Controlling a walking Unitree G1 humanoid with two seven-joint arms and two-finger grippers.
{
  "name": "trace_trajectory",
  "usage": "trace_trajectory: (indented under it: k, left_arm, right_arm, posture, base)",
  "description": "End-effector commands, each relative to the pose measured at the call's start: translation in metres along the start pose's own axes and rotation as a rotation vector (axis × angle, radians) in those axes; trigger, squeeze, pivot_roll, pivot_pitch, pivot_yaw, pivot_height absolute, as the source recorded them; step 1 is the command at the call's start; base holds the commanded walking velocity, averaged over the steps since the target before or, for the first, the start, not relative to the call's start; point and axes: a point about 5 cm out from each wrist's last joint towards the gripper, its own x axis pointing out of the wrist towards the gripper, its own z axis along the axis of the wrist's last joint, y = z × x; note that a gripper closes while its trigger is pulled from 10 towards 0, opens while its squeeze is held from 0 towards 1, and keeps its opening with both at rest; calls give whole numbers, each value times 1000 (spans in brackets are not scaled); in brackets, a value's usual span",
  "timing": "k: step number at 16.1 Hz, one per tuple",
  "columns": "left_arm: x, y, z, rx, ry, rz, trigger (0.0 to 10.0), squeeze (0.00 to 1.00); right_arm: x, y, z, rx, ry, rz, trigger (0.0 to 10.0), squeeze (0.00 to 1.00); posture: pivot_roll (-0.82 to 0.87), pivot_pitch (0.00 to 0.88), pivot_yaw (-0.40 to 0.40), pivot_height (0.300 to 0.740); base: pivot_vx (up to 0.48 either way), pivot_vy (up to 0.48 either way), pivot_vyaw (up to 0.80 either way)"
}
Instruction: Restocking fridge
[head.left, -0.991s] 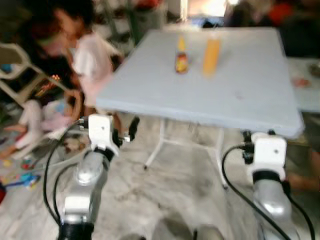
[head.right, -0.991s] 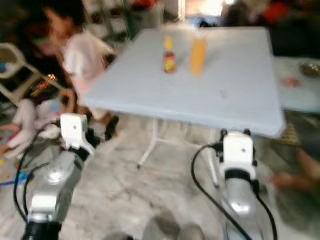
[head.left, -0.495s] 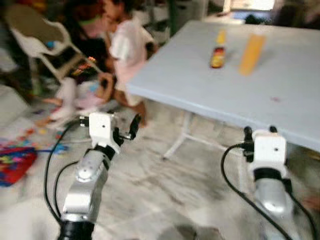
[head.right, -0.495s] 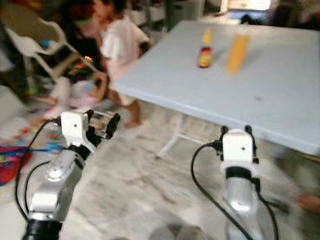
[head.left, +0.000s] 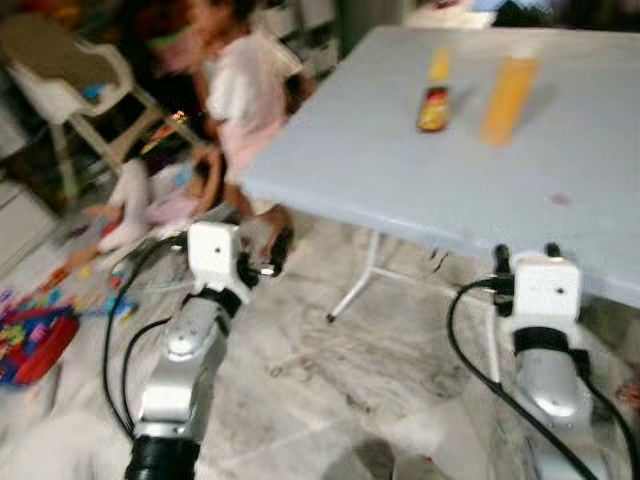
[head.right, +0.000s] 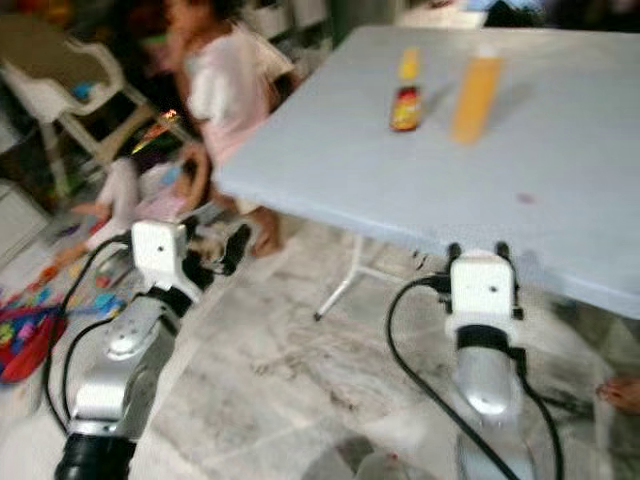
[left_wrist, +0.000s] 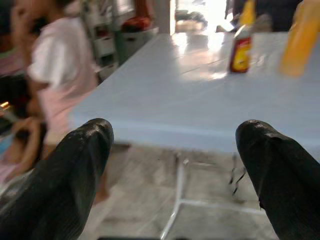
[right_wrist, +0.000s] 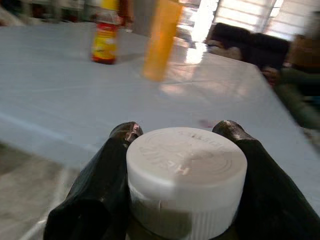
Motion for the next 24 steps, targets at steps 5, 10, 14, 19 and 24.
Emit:
trace_trajectory:
  k: [5,10,14,19,24]
  left_arm:
    - [-2,6,-1,10,-7,31,10000,0]
    - [5,8,4,33,-35,60,10000,0]
    - [4,18,6,38,-44,118,10000,0]
    - [-8,30,-4,72,-4,185,10000,0]
    - [-20,38,-10,90,39,206,10000,0]
  right_arm:
    - [6,9,15,6,-67,50,10000,0]
    - [22,15,25,4,-117,75,10000,0]
    - [22,17,27,-3,-132,81,10000,0]
    - [18,14,23,18,-117,59,10000,0]
    - [9,12,15,10,-89,51,10000,0]
  posture:
    - [-206,0,99,740]
    - [-182,0,84,740]
    - [-184,0,88,740]
    - [-190,0,90,740]
    - [-186,0,108,740]
  base:
    - [278,0,-700]
    - [185,0,-190]
    - [0,0,0]
    - [0,0,0]
    - [0,0,0]
